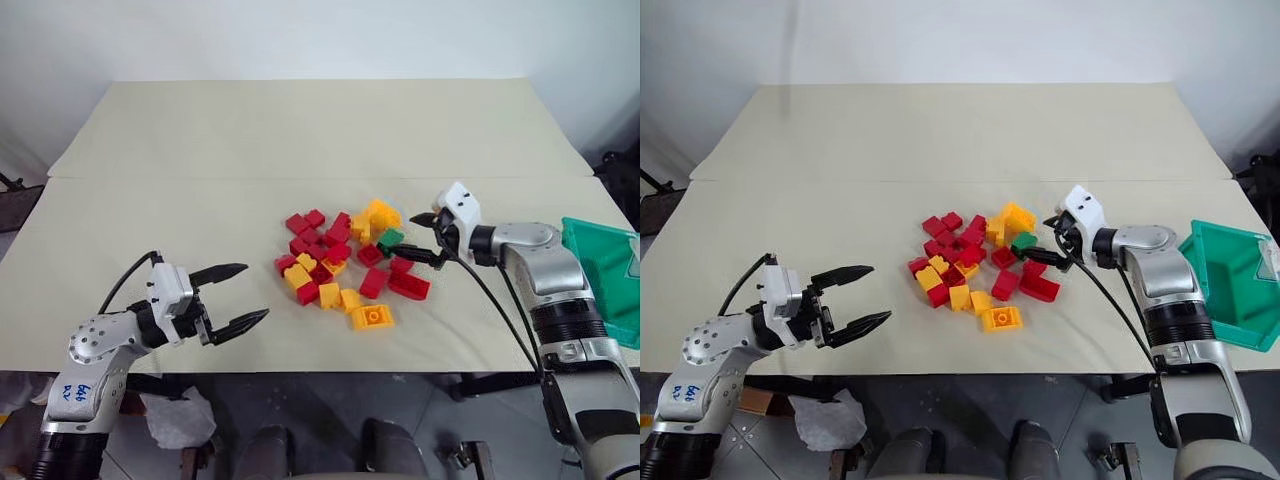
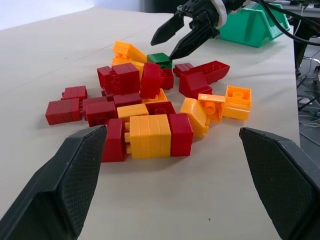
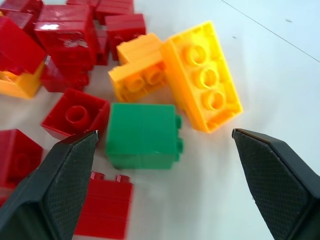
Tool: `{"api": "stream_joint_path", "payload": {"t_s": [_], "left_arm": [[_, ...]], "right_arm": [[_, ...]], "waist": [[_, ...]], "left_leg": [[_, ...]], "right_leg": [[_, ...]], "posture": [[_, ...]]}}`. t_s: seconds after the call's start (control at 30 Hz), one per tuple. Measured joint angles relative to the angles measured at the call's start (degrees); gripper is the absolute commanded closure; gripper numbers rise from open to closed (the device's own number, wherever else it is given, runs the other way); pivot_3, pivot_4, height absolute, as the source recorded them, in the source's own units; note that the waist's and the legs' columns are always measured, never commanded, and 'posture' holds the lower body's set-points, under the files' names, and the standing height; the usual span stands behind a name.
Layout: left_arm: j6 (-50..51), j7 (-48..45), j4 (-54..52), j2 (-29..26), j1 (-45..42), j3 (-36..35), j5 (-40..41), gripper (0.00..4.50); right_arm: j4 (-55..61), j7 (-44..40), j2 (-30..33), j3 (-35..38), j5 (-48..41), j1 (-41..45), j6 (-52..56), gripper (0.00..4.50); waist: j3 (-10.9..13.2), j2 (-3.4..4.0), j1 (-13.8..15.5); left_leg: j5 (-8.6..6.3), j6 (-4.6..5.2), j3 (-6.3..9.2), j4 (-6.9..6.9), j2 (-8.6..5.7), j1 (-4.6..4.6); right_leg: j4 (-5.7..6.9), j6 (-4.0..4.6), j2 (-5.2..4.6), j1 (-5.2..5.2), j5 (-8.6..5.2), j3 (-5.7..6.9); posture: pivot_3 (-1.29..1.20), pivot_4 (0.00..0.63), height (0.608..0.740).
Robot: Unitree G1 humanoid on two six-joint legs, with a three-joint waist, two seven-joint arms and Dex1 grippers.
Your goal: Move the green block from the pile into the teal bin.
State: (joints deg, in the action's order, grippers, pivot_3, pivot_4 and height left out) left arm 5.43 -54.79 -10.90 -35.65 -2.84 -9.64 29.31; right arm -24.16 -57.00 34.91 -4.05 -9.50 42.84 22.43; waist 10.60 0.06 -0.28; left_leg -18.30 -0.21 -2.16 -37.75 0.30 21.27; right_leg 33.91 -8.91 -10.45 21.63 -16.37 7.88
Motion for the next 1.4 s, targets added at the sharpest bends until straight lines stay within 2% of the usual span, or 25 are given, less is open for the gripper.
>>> {"api": "stream_joint_path", "payload": {"t_s": [0.27, 0.5, 0.53, 0.77, 0.87, 1.07, 1.2, 1.4], "left_arm": [[-0.01, 0.11, -0.31, 0.00, 0.10, -0.01, -0.05, 0.00], [-0.01, 0.25, -0.79, 0.00, 0.94, -0.23, -0.04, 0.00], [-0.01, 0.25, -0.87, 0.00, 0.97, -0.25, -0.04, 0.00], [0.00, 0.13, -1.70, 0.10, 0.81, -0.34, -0.04, 0.00], [0.11, -0.21, -1.57, 0.90, -0.50, 0.28, -0.01, 0.00], [0.36, -2.51, -0.91, 2.41, -5.66, 4.07, 0.00, 0.00], [1.07, -4.59, 0.89, 4.56, -9.52, 7.07, 0.07, 0.00], [1.11, -8.23, 5.23, 7.93, -14.40, 11.24, -0.16, 0.00]], "right_arm": [[-2.47, 1.06, -2.18, -0.84, 1.47, 0.08, -0.35, 0.02], [-3.32, 0.11, -2.79, -0.94, 1.77, 1.28, -1.82, 2.25], [-3.32, -0.19, -2.79, -0.96, 1.75, 1.28, -2.12, 2.46], [-1.26, -1.46, -1.48, 1.30, 0.23, 0.12, -4.79, 2.46], [3.24, -2.61, 1.22, 5.62, -2.76, -2.23, -6.54, 2.46], [16.07, -0.91, 7.12, 19.74, -9.76, -13.16, -7.68, 2.46], [22.49, 1.95, 12.10, 31.88, -11.31, -24.70, -7.12, 2.46], [27.59, 4.37, 13.00, 48.01, -13.22, -40.69, -5.00, 2.46]], "waist": [[0.00, 0.00, -0.04], [0.00, 0.01, 0.00], [0.00, 0.01, 0.01], [0.01, 0.01, 0.16], [0.01, 0.01, 0.50], [0.02, 0.01, 1.31], [0.02, 0.01, 1.90], [0.02, 0.00, 1.58]], "left_leg": [[0.00, 0.00, -0.01, 0.00, 0.01, 0.00], [0.00, 0.00, -0.01, -0.01, 0.01, 0.00], [0.00, 0.00, -0.01, -0.01, 0.01, 0.00], [0.00, 0.00, 0.00, -0.01, 0.00, 0.02], [-0.02, 0.02, 0.00, -0.03, -0.01, 0.04], [-0.05, 0.03, -0.06, -0.06, -0.01, 0.03], [-0.12, 0.12, -0.14, -0.15, -0.04, 0.04], [-0.17, 0.20, -0.33, -0.20, -0.04, -0.04]], "right_leg": [[0.00, 0.00, 0.01, 0.00, 0.00, -0.01], [-0.01, 0.00, 0.01, 0.00, 0.00, -0.01], [0.00, 0.00, 0.01, 0.00, 0.00, -0.01], [-0.01, 0.00, 0.00, 0.00, 0.00, -0.01], [-0.04, -0.01, 0.00, 0.00, 0.01, 0.00], [-0.05, -0.02, 0.01, -0.01, 0.01, -0.02], [-0.10, -0.03, 0.00, -0.04, 0.01, -0.06], [-0.15, -0.05, 0.00, -0.10, 0.02, -0.22]], "posture": [[0.00, 0.150, 0.740], [0.00, 0.150, 0.740], [0.00, 0.150, 0.740], [0.00, 0.150, 0.740], [0.00, 0.150, 0.740], [0.00, 0.150, 0.740], [0.00, 0.150, 0.740], [0.00, 0.150, 0.740]]}}
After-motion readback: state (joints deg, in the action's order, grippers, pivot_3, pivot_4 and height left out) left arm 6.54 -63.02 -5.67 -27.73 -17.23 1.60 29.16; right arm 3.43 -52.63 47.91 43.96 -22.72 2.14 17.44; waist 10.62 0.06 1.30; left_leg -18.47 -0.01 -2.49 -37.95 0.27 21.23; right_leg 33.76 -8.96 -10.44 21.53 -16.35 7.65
